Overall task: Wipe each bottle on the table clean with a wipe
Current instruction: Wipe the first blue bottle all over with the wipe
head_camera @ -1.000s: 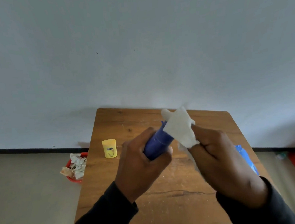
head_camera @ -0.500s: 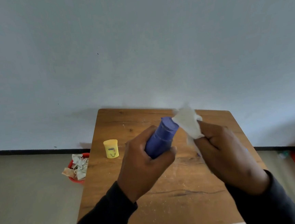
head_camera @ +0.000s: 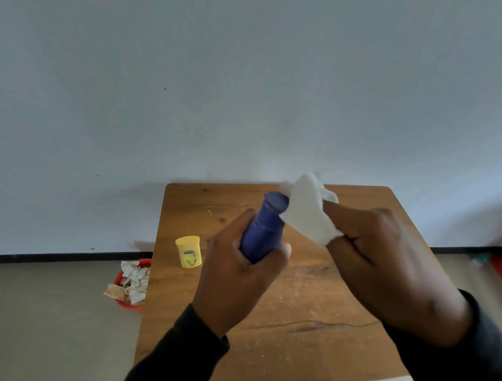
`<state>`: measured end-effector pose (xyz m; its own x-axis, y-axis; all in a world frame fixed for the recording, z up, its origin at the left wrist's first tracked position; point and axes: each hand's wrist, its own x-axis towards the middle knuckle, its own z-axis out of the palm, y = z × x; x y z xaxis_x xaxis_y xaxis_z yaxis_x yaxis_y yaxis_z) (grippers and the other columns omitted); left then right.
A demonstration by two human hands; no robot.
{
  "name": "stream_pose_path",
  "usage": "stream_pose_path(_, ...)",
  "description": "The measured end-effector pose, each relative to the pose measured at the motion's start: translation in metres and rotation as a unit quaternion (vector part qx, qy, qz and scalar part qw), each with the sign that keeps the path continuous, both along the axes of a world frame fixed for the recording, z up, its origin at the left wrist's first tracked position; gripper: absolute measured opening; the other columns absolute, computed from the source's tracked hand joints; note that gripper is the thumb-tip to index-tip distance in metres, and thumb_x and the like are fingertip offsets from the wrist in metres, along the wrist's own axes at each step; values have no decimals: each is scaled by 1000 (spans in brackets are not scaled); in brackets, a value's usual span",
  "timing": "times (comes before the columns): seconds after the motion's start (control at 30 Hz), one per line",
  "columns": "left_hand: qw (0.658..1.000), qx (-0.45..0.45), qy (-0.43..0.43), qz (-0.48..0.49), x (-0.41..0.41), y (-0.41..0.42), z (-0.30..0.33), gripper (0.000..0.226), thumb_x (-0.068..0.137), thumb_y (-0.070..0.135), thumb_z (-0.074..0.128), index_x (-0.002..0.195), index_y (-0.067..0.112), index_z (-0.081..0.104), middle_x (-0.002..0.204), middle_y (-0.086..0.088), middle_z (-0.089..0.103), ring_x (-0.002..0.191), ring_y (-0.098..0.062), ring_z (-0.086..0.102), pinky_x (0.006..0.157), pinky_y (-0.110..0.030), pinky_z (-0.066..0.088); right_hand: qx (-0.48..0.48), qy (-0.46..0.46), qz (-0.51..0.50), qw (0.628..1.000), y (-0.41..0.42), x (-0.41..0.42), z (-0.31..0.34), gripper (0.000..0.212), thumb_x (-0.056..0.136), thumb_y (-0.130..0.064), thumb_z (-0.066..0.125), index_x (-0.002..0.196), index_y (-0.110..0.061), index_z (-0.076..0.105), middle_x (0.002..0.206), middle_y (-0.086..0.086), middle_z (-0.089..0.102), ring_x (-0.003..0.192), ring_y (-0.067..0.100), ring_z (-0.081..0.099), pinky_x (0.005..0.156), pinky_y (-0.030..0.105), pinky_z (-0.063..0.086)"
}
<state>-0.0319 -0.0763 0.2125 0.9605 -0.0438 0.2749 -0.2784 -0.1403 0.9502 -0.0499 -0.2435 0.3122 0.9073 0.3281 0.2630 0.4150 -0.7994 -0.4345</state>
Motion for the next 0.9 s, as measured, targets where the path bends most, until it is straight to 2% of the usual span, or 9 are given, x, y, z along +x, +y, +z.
stream_pose_path(0.1,1000,-18,15,-10,3,3,1,31,76,22,74,105,15,66,87,-3,71,75,-30,68,60,-55,57,-7,-12,39,999,10,-8,1,19,82,-23,41,71,-36,33,50,-10,33,45,17,34,41,23,23)
stream_pose_path(0.23,1000,3,17,-4,0,2,-1,32,75,27,73,106,24,65,91,9,71,77,-21,70,62,-40,61,-34,2,19,999,16,-3,-12,24,84,-19,46,73,-34,31,46,-6,31,43,19,36,41,20,21)
stream_pose_path(0.37,1000,26,14,2,1,4,-7,27,76,30,69,102,24,65,84,7,69,66,-21,65,56,-32,57,-49,22,0,999,16,5,-14,24,89,-20,46,72,-32,34,49,-2,41,45,20,40,42,28,27)
stream_pose_path(0.43,999,25,21,-4,2,2,-7,28,76,34,70,101,24,64,82,-1,69,65,-25,65,58,-40,59,-66,30,-13,997,12,13,-14,26,92,-21,44,70,-30,35,52,-2,42,47,16,44,43,24,27)
stream_pose_path(0.53,988,-117,97,-24,1,1,8,31,76,30,79,95,11,64,79,-16,67,62,-32,63,60,-45,59,-117,21,-46,992,2,21,-18,32,93,-20,46,66,-30,30,52,-6,38,44,11,38,42,20,21)
stream_pose_path(0.57,959,-225,166,-35,4,3,16,31,77,27,80,95,8,62,78,-17,65,61,-30,62,60,-42,58,-101,12,-54,993,-1,21,-21,32,92,-18,47,67,-29,32,50,-6,38,43,11,38,42,21,21)
stream_pose_path(0.63,844,-443,296,-65,11,8,30,24,86,25,71,100,10,59,79,-13,62,63,-24,59,60,-37,57,-17,2,-58,998,0,16,-28,29,90,-17,48,68,-31,36,49,-8,44,44,11,42,39,19,25)
stream_pose_path(0.7,762,-549,342,-32,22,13,35,18,95,24,62,103,8,56,78,-11,62,65,-21,60,58,-34,59,78,-9,-44,996,7,6,-37,22,91,-20,45,72,-31,45,57,-16,51,44,8,43,39,14,26)
stream_pose_path(0.9,664,-626,403,67,39,11,35,25,101,22,54,88,2,55,79,-14,58,68,-23,59,67,-37,56,89,-26,-1,996,27,-21,-68,8,86,-25,41,80,-23,47,56,-16,38,44,9,39,40,33,32)
